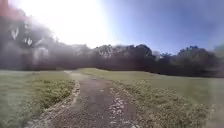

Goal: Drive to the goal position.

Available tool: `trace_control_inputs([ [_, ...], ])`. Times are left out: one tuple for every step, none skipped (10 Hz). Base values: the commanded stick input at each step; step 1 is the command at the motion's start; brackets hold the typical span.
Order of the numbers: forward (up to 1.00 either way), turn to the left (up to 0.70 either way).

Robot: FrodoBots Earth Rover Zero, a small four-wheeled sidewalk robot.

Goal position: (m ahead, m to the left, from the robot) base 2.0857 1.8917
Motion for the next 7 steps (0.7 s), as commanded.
trace_control_inputs([
  [0.50, 0.00],
  [0.50, 0.00],
  [0.50, 0.00],
  [0.50, 0.00],
  [0.50, 0.00],
  [0.50, 0.00],
  [0.50, 0.00],
])
